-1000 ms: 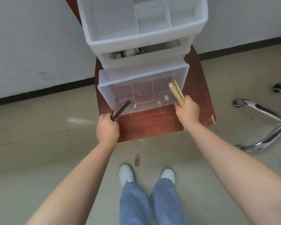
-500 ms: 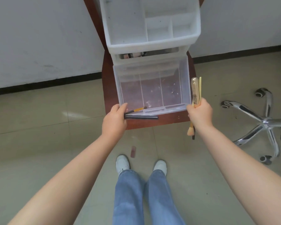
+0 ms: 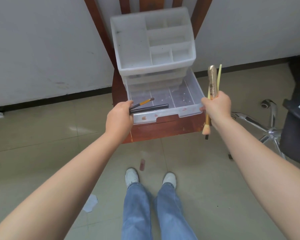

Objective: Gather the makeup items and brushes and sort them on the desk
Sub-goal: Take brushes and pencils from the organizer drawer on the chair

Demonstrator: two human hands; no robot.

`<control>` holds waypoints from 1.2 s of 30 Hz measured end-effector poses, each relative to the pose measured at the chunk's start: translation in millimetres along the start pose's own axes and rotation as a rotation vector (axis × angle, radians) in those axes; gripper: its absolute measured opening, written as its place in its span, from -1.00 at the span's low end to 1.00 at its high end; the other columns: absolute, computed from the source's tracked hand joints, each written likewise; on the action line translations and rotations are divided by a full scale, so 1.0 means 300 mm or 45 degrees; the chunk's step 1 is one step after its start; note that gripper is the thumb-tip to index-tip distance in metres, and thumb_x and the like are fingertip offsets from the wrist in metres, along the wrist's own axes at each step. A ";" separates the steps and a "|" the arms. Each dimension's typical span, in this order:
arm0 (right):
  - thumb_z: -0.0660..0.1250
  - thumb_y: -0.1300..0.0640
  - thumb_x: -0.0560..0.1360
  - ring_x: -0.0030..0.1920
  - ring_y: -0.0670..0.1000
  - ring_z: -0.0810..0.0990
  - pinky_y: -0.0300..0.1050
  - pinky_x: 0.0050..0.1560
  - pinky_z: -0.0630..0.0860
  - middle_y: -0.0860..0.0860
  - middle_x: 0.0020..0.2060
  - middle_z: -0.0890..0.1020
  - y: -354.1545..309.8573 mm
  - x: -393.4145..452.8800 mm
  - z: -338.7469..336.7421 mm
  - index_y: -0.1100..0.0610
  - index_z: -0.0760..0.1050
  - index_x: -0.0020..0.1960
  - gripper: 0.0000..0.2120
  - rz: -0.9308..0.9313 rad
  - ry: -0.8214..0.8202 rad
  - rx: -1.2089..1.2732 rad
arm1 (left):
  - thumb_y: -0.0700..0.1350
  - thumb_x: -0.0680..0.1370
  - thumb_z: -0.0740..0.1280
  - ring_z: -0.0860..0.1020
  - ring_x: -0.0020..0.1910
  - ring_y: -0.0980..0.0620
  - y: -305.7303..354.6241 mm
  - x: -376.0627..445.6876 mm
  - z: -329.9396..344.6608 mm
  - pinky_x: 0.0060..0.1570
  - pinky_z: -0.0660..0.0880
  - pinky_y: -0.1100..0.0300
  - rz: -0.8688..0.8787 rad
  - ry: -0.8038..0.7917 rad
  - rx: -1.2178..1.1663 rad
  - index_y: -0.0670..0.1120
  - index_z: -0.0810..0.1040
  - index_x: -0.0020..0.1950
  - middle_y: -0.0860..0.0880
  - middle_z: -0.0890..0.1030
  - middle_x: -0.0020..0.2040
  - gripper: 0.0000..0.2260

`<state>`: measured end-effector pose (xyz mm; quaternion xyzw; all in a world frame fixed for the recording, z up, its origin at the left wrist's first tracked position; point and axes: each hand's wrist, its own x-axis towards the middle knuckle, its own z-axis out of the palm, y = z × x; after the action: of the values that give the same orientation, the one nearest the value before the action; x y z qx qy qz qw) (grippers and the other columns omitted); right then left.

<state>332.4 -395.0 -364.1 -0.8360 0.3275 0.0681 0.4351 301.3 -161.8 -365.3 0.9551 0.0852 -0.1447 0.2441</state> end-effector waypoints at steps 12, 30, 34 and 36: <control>0.21 0.29 0.47 -0.38 -0.10 0.52 -0.19 -0.27 0.51 -0.04 -0.33 0.42 -0.039 0.019 0.001 0.08 0.30 -0.24 -0.82 0.042 0.037 0.172 | -0.40 0.49 0.11 0.36 0.35 -0.10 0.029 -0.015 -0.008 0.26 0.24 0.21 -0.045 0.033 -0.176 -0.22 0.39 0.35 -0.17 0.44 0.34 -0.57; 0.29 0.35 0.40 -0.27 0.00 0.48 -0.05 -0.13 0.49 -0.01 -0.30 0.47 -0.146 0.115 0.262 0.05 0.39 -0.26 -0.78 -0.191 -0.533 0.072 | -0.37 0.49 0.12 0.49 0.12 -0.23 -0.187 0.004 0.087 0.03 0.36 0.10 -0.424 -0.007 -0.250 -0.26 0.52 0.13 -0.30 0.56 0.09 -0.71; 0.28 0.24 0.43 -0.22 0.13 0.55 0.01 -0.07 0.48 0.04 -0.32 0.52 -0.004 -0.026 0.319 0.02 0.34 -0.28 -0.80 -0.327 -0.508 -0.234 | -0.25 0.57 0.13 0.50 0.10 -0.24 -0.312 -0.119 0.172 0.00 0.41 0.07 -0.618 -0.163 -0.288 -0.24 0.50 0.14 -0.30 0.57 0.08 -0.78; 0.28 0.20 0.47 -0.05 0.21 0.58 -0.04 -0.02 0.43 0.16 -0.18 0.57 0.114 -0.143 0.379 0.09 0.43 -0.16 -0.95 -0.389 -0.635 -0.393 | -0.13 0.58 0.19 0.50 0.09 -0.25 -0.384 -0.202 0.236 -0.02 0.40 0.07 -0.656 -0.224 -0.297 -0.24 0.50 0.08 -0.30 0.57 0.04 -0.79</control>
<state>297.8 -300.3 -440.1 -0.8890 0.0676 0.2534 0.3752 200.7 -102.2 -456.4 0.8513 0.3196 -0.2733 0.3139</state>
